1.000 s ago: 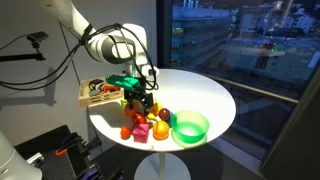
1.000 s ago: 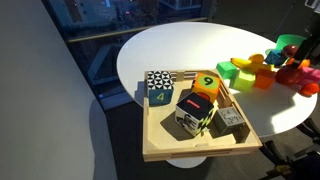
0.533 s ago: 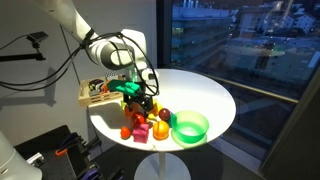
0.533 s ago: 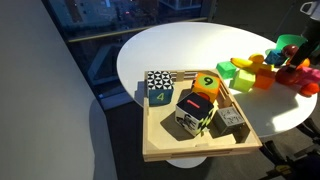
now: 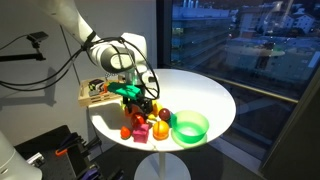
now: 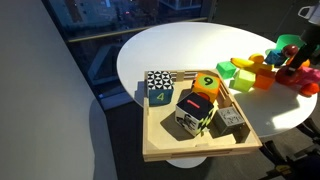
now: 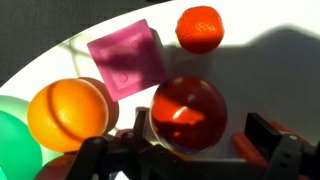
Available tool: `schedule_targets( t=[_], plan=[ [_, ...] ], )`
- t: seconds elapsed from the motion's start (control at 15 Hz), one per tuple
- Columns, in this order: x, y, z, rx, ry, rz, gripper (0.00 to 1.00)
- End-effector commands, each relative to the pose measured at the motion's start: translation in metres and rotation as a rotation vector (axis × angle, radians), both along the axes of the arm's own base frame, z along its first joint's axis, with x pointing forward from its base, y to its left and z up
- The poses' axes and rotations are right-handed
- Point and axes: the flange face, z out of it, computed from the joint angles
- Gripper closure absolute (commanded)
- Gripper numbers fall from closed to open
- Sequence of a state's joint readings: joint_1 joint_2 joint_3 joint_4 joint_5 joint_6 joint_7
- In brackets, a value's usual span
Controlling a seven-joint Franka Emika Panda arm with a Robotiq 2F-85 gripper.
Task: Put the toy apple on the tray
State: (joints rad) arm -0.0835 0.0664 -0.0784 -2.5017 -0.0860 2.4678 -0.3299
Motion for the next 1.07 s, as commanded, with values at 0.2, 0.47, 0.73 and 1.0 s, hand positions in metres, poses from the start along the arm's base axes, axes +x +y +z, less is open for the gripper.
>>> schedule_targets(
  t=[0.2, 0.47, 0.73, 1.0],
  plan=[
    [0.002, -0.007, 0.001, 0.0, 0.008, -0.014, 0.49],
    [0.002, -0.006, 0.007, -0.003, 0.008, -0.036, 0.5],
    [0.001, 0.0, 0.018, 0.001, 0.005, -0.06, 0.5],
    [0.0, 0.017, 0.036, 0.02, -0.005, -0.074, 0.5]
  ],
)
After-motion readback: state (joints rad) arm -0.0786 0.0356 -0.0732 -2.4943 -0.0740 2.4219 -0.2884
